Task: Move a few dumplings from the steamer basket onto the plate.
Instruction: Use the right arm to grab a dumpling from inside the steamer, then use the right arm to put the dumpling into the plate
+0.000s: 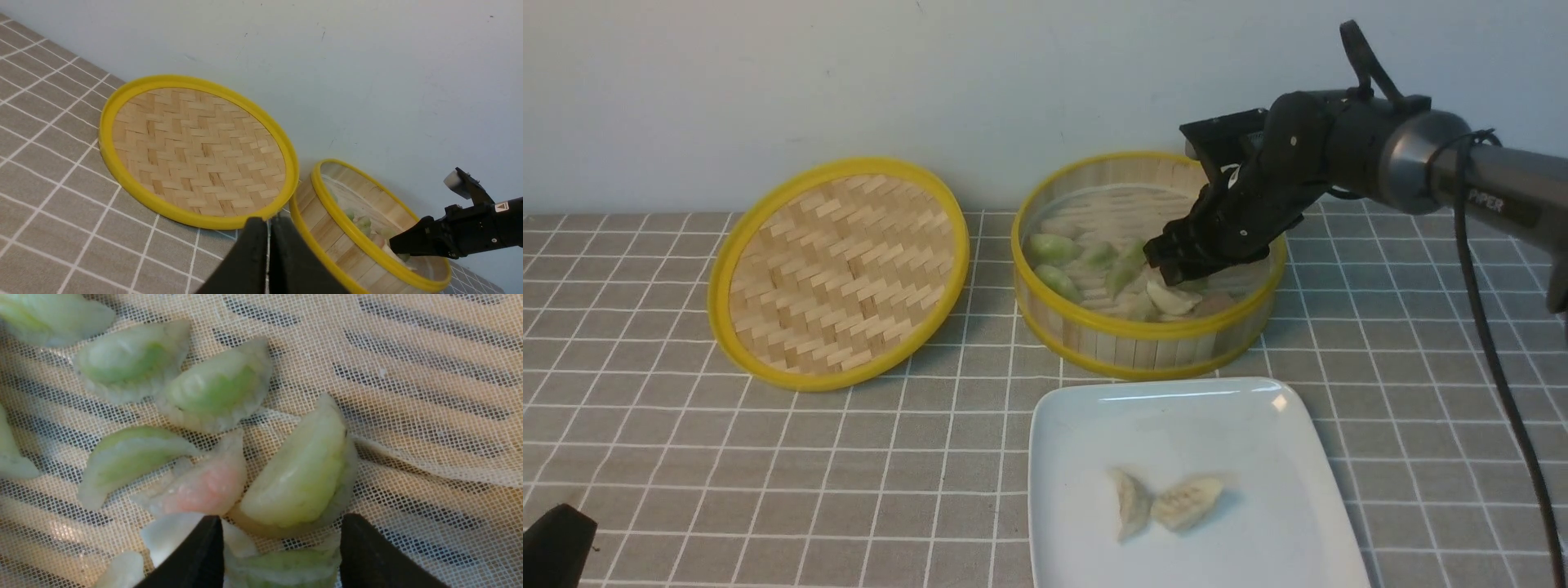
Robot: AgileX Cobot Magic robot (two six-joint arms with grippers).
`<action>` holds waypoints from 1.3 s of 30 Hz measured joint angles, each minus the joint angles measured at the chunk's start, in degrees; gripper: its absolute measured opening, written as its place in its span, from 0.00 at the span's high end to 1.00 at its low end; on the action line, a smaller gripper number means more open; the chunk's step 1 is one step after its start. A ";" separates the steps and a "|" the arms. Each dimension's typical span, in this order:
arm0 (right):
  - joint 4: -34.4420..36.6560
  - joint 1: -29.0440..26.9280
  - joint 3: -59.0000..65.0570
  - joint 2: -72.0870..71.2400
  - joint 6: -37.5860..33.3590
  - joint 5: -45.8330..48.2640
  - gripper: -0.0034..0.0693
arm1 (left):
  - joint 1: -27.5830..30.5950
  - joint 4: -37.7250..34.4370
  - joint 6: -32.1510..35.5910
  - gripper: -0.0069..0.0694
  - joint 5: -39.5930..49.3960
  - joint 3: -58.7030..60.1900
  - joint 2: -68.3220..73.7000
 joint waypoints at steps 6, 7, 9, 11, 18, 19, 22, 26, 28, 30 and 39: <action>-3.80 0.06 -0.05 0.00 1.28 0.64 0.49 | 0.00 0.00 0.00 0.92 0.09 0.00 0.00; -4.19 0.06 -0.44 0.00 1.42 1.50 0.49 | 0.00 0.00 0.00 0.92 0.09 0.00 0.00; -5.01 0.06 -1.36 0.00 1.52 3.23 0.51 | 0.00 0.00 0.00 0.92 0.09 0.00 0.00; -6.04 0.00 -3.04 -0.14 1.52 6.44 0.51 | 0.00 0.00 0.00 0.92 0.09 0.00 0.00; -3.78 0.00 -8.74 -5.35 1.34 11.39 0.51 | 0.00 0.00 0.00 0.92 0.09 -0.45 0.00; -2.97 0.00 -9.06 -6.44 0.98 11.78 0.51 | 0.00 0.00 0.00 0.92 0.09 -0.55 0.00; -1.70 0.00 -9.16 -8.18 0.28 13.69 0.51 | 0.00 0.00 0.00 0.92 0.09 -0.74 0.00; -1.24 0.00 -9.16 -11.04 -1.53 18.91 0.51 | 0.00 0.00 0.00 0.92 0.24 -0.99 0.00; -1.24 0.00 -9.16 -13.75 -1.93 22.74 0.51 | 0.00 0.00 0.21 0.92 0.45 -2.21 0.03; -1.13 0.00 -9.16 -15.87 -2.04 23.98 0.52 | 0.00 0.05 0.75 0.92 0.67 -3.99 0.49; 2.56 0.00 1.53 -30.25 -2.33 24.46 0.54 | 0.00 0.40 12.61 0.92 18.74 -30.33 26.09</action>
